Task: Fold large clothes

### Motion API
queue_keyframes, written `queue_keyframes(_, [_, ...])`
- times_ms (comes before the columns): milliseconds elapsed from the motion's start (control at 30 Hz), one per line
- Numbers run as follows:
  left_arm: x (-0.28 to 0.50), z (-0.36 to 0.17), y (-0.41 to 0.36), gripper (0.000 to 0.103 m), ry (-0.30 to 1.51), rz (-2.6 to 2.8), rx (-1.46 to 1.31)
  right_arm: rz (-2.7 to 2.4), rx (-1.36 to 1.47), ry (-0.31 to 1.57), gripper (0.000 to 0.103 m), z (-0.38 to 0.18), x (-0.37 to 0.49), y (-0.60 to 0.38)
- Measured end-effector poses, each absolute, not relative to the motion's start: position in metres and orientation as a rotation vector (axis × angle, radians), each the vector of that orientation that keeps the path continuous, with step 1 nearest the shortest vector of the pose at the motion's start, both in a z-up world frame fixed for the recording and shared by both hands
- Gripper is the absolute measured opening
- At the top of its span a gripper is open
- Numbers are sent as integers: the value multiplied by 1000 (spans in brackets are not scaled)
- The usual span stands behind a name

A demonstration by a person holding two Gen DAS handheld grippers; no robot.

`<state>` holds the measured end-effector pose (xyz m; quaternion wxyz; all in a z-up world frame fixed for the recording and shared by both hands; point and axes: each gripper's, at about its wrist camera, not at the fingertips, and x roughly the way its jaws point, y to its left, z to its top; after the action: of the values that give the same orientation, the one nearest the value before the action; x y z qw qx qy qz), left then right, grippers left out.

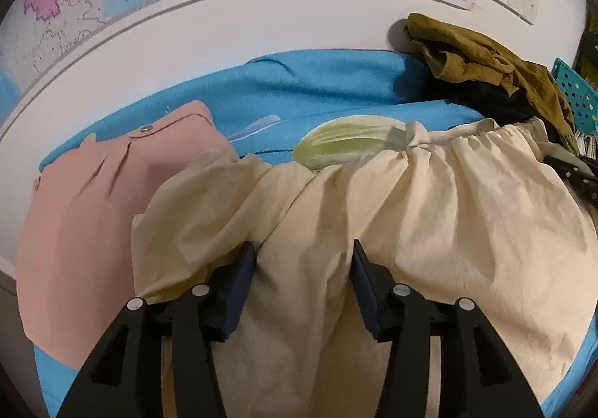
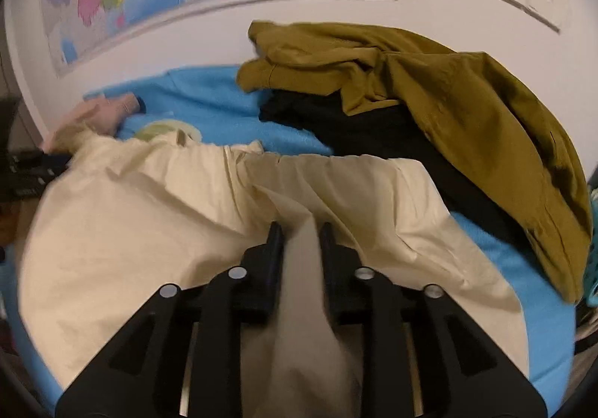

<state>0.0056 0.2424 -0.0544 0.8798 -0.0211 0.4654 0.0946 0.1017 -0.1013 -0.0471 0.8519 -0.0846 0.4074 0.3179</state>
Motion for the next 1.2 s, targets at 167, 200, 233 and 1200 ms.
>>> queue_keyframes(167, [-17,-39,225,62,882,205,17,683,-61,820,42,-25,89,-138])
queue_keyframes(200, [-21,-36,223,62,871,201,20,683,-37,816,42,-24,88,-146])
queue_keyframes(233, [-23,-35,221,62,865,199,21,678,-21,815,42,-22,87,-151])
queue_keyframes(1200, [-102,-53,245,66,816,134,-129,522,282,902,28,-47,59,-265])
